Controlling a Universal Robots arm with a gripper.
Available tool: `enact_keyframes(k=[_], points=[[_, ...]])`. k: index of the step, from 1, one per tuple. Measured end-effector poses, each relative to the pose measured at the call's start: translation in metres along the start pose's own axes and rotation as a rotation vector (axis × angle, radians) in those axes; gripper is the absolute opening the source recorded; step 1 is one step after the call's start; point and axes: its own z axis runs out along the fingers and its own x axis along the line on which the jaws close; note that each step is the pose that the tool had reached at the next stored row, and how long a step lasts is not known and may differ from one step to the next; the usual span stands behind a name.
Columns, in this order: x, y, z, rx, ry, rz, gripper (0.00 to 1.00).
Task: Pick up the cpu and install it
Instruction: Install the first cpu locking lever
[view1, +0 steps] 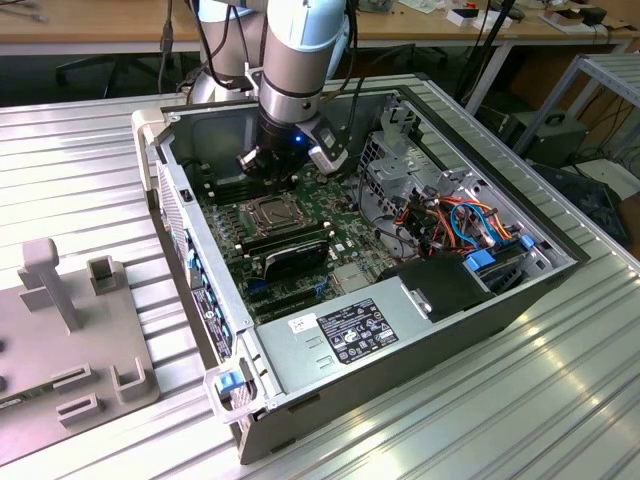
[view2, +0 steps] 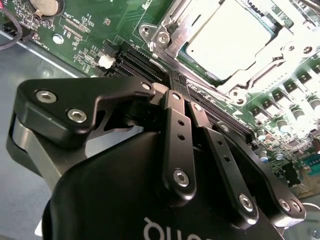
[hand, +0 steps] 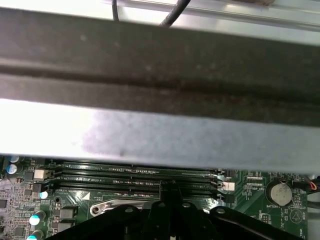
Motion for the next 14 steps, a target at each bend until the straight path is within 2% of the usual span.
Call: enact_keyframes(k=[14], points=[[-0.0011, -0.0004, 0.0011, 0.0005, 0.0001, 0.000, 0.11]])
